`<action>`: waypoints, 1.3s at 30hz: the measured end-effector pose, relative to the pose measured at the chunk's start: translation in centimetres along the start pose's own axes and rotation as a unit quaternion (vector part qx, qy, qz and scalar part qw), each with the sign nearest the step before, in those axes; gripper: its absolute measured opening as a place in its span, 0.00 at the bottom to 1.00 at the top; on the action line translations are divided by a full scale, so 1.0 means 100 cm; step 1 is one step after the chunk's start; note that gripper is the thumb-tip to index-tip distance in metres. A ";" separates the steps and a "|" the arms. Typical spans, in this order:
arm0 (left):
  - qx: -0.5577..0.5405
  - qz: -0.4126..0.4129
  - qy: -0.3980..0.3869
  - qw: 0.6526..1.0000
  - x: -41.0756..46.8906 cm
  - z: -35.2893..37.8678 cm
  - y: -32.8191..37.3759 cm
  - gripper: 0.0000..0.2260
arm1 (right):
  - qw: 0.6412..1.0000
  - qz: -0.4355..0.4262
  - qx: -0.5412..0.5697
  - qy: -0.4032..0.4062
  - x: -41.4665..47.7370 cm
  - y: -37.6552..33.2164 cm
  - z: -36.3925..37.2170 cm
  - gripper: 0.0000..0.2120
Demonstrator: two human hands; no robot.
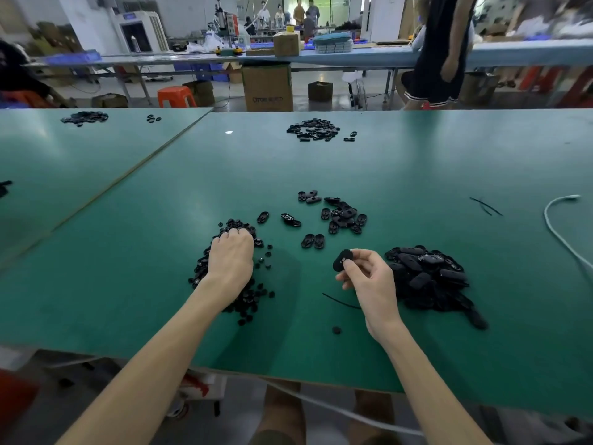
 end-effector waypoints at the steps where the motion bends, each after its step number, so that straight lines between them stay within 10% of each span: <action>1: -0.017 0.002 0.005 1.000 0.000 -0.003 0.002 0.04 | 1.000 0.000 -0.001 0.000 0.000 0.000 0.000 0.05; 8: -0.256 -0.007 -0.014 0.967 0.000 -0.011 0.024 0.05 | 1.000 0.002 -0.006 -0.001 0.002 0.003 0.000 0.04; 19: -0.653 -0.009 -0.116 0.748 -0.029 0.019 0.098 0.04 | 1.000 -0.011 0.002 0.002 0.000 0.002 -0.001 0.04; 39: -0.737 0.012 -0.045 0.674 -0.039 0.026 0.090 0.04 | 1.000 -0.021 -0.015 -0.011 0.000 0.000 0.001 0.08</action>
Point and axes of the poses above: each hand's wrist, its own x-axis towards the middle knuckle, its own z-axis out of the palm, y = z × x, the point moved 6 cm from there along x, towards the middle knuckle, and after that the axes turned 4 degrees about x, right-handed, at the moved point
